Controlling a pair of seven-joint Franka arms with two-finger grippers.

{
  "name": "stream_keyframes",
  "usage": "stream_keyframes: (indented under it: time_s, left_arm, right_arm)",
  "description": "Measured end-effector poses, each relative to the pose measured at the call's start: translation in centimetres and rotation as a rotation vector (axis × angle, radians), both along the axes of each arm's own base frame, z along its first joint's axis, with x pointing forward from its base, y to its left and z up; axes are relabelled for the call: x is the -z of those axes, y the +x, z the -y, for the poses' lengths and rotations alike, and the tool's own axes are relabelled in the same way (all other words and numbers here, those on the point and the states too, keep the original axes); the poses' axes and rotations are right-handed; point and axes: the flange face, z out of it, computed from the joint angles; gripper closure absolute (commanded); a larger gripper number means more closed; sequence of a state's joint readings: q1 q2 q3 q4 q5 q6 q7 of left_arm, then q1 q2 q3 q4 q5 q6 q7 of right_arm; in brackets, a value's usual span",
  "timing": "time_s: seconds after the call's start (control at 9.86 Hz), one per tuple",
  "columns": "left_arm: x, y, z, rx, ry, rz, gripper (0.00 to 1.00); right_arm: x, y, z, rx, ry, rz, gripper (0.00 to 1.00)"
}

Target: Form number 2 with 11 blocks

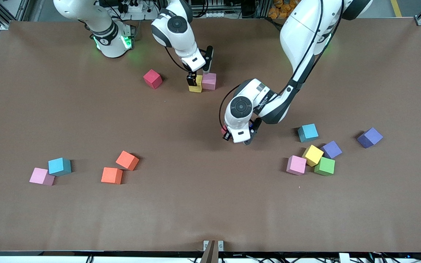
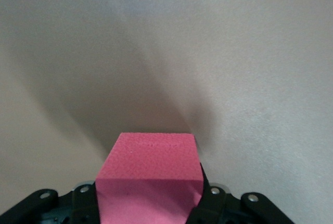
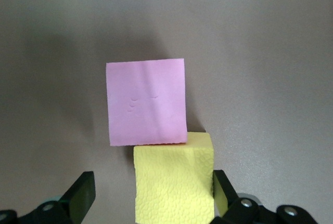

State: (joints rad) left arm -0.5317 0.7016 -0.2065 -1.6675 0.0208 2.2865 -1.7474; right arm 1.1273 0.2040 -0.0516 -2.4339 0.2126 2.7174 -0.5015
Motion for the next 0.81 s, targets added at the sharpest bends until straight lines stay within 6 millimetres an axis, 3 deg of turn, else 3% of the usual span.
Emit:
stream_keyframes:
  time_s: [0.2,0.41,0.51,0.81]
  left_arm:
    - [-3.2,-0.8,-0.5,0.062,-0.030,0.016,1.00]
    - [-6.6,-4.3,-1.2,0.100,-0.040,0.019,1.00]
    - [-7.3,-6.7,-1.2,0.098,-0.042,0.028,1.00]
    - [-7.3,-14.2,-2.0,-0.068,-0.094,0.013,1.00]
  right_arm:
    - [-0.1,0.9,0.5,0.015,0.000,0.005,0.00]
    - [-1.1,3.2,1.8,0.035,-0.007,0.006,0.00]
    - [-2.0,4.7,2.6,0.062,-0.016,-0.005,0.00]
    - [-5.9,12.9,7.3,0.232,-0.030,-0.026,0.00]
